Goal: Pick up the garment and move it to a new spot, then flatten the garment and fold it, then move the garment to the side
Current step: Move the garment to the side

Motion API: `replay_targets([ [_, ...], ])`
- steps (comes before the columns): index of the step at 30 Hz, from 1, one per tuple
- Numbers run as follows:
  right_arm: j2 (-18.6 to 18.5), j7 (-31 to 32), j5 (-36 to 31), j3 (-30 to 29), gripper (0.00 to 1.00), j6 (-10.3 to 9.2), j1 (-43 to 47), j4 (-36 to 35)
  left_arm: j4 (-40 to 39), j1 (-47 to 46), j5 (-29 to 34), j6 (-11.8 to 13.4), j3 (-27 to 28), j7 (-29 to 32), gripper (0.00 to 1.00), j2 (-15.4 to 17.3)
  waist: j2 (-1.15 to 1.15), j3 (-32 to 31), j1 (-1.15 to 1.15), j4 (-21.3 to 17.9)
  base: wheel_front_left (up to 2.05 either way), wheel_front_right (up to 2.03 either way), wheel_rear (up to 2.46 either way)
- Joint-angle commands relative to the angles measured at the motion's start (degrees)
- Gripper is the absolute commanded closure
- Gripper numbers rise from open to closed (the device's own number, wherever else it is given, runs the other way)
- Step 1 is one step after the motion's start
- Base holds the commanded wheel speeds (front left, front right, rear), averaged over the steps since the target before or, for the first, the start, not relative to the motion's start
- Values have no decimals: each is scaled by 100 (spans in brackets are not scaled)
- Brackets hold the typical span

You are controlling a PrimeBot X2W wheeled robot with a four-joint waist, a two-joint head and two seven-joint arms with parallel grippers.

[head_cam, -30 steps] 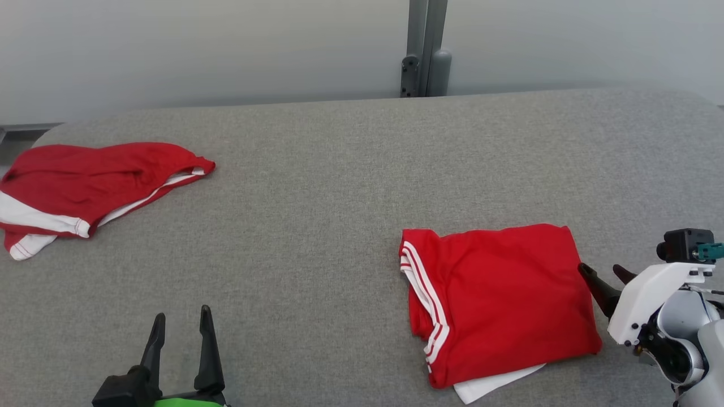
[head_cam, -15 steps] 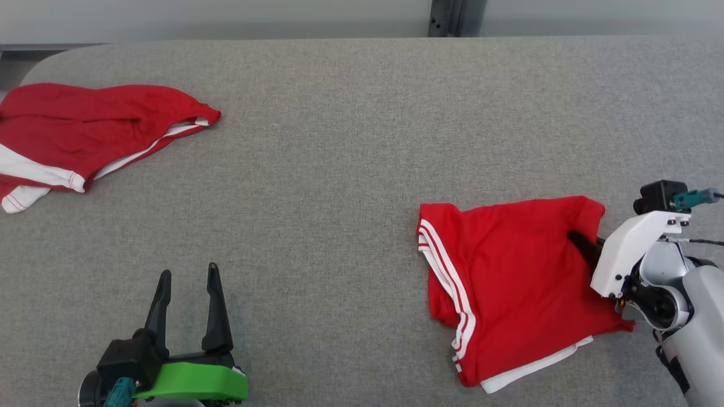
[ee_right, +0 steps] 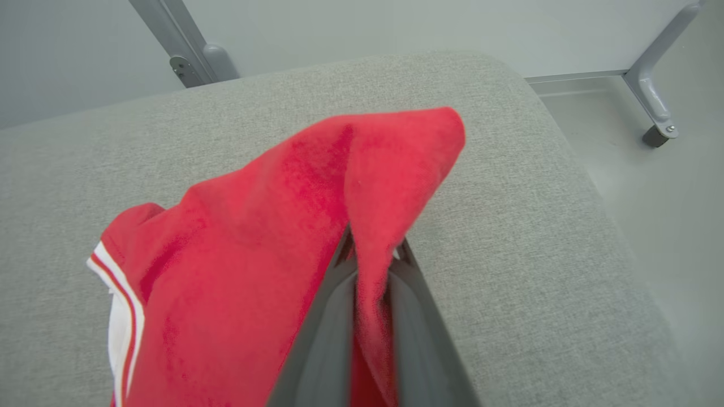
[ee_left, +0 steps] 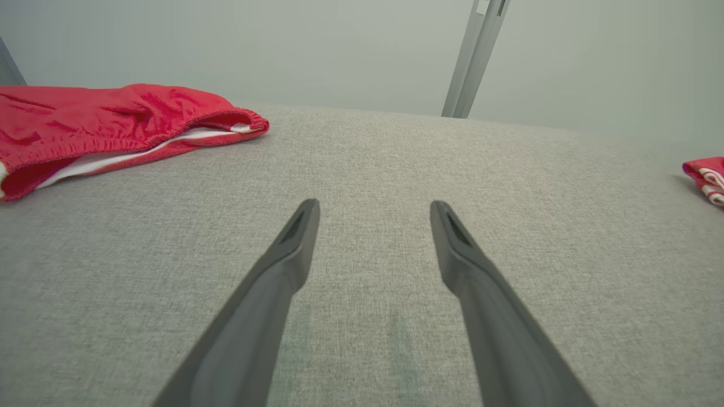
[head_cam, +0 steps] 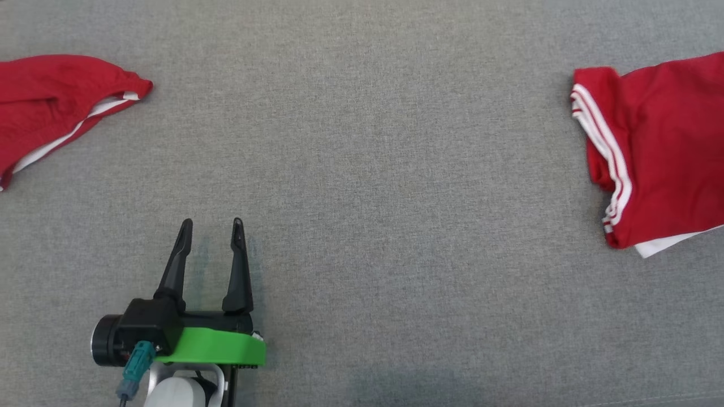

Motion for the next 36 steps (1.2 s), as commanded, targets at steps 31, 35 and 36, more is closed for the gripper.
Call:
replay_targets([
  [31, 534, -3341, -2161, -832, 0, -8, 421, 88, 77, 790, -283, 133, 345, 1, 0, 14, 0, -1375, -1, -136, 0, 0, 0],
  [35, 1165, -3342, -2437, -997, 0, -8, 1598, -1104, 140, 1072, -345, 75, 537, 2, 0, 14, 0, -1761, -1, -252, 0, 0, 0],
  [36, 1326, -3341, -2493, -999, 0, -8, 1866, -1379, 160, 1134, -348, 65, 581, 2, 0, 14, 0, -1858, -1, -271, 0, 0, 0],
])
